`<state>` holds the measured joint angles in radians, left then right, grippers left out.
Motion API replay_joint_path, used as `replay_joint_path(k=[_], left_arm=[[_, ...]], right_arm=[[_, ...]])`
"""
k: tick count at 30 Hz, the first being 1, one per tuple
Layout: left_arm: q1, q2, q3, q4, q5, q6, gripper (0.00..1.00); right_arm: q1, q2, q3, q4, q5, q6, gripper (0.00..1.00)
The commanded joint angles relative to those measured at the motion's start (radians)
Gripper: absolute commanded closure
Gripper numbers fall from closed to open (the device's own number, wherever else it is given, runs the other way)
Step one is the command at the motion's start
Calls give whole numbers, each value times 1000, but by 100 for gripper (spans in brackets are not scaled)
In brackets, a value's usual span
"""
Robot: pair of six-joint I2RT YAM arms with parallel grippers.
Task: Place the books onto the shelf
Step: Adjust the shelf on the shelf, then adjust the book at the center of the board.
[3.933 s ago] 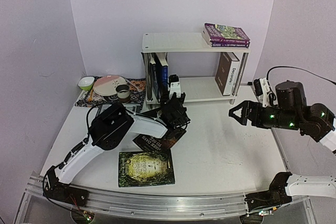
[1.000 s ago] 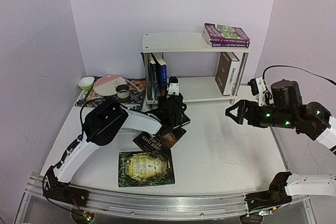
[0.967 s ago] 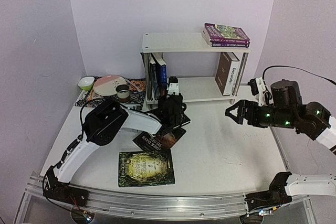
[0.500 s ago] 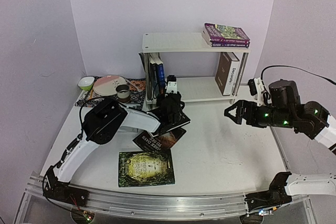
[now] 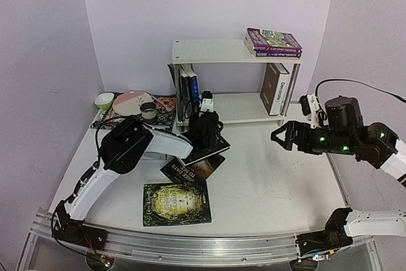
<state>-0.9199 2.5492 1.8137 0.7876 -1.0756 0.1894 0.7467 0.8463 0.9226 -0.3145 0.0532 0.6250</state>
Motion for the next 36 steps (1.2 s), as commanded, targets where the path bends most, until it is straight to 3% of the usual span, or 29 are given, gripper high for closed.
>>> replay_joint_path(k=[1,5,10,15,18,20,25,29,31,36], left_arm=[[-16,-60,8,-13,11,-3,97],[-64,-121,-64,-12,17,-5,83],[-146,-266,-211,-12,-22,5,74],[-210,-452,-439,-28,-27,-41,73],[-237,-582,-537,-239,1,-189,75],[-236,-682,-589,-483,93,-423,75],[-214,-893,-722,-787,337,-713,69],[-122,-985,-775,-1025,587,-926,61],[-74,-1018,-798,-1092,696,-954,53],[27,-1090,-873,-1133,856,-991,21]], right_arm=[[1,-9,15,25,0,2,2],[1,-9,3,29,8,-9,2],[1,-19,-6,31,40,-73,2],[1,-21,-15,34,80,-140,2],[1,-7,-19,32,87,-164,2],[1,5,-25,34,87,-162,2],[2,30,-50,50,62,-132,2],[1,49,-75,76,44,-104,2],[1,61,-81,89,31,-98,2],[1,99,-105,137,16,-78,2]])
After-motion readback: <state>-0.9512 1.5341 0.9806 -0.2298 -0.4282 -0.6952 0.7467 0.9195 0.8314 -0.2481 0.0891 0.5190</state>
